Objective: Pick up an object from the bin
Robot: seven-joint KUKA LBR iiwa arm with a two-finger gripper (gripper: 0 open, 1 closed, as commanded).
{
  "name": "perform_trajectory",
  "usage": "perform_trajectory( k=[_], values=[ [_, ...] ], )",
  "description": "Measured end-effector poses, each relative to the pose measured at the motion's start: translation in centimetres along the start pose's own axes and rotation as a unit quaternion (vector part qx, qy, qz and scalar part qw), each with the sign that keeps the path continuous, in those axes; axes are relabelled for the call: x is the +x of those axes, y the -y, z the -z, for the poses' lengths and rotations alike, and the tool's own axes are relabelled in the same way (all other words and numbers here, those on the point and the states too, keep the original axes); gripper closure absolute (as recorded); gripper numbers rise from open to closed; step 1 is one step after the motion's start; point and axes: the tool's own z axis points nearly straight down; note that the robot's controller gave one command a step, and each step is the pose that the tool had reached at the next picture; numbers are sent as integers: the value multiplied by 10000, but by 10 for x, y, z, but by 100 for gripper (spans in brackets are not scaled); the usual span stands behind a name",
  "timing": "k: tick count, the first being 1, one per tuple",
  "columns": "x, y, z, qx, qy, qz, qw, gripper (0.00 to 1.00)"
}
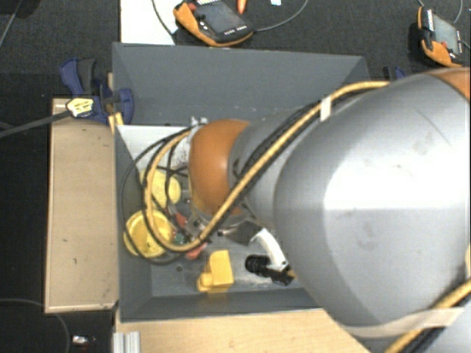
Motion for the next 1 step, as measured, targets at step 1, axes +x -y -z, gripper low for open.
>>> perform_trajectory(
  k=[1],
  values=[
    [-1,-1,39,-35,12,-3,10000,100]
  ],
)
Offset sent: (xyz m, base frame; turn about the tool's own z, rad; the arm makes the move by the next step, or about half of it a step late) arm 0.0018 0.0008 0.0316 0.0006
